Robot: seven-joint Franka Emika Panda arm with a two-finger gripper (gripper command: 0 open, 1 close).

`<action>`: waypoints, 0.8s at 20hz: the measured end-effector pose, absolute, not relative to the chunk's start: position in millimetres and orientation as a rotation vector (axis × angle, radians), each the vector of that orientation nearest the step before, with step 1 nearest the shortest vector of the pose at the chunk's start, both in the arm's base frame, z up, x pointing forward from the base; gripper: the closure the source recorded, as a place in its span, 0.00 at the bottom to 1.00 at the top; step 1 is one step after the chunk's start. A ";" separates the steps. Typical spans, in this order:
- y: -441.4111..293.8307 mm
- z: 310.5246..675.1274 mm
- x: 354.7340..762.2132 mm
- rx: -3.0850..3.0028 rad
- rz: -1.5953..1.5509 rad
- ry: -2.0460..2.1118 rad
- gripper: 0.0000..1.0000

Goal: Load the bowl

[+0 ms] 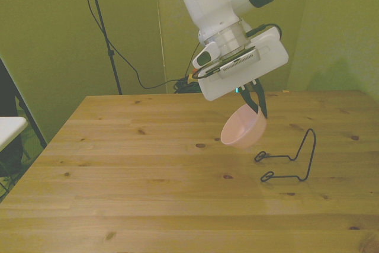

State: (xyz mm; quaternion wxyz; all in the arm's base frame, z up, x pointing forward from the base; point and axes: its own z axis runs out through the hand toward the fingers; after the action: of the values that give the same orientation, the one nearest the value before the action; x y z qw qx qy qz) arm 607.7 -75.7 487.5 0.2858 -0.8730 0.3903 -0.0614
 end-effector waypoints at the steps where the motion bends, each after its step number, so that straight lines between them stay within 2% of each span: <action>1: -72.5 490.3 608.9 -2.317 -0.168 1.023 1.00; 9: -41.2 473.1 614.2 -2.228 -0.040 0.904 1.00; 16: -45.5 457.2 626.4 -2.126 -0.048 0.848 1.00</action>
State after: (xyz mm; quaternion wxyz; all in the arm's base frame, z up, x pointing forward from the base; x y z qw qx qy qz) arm 626.4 -45.5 457.2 0.4134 -0.8456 0.3373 -0.0191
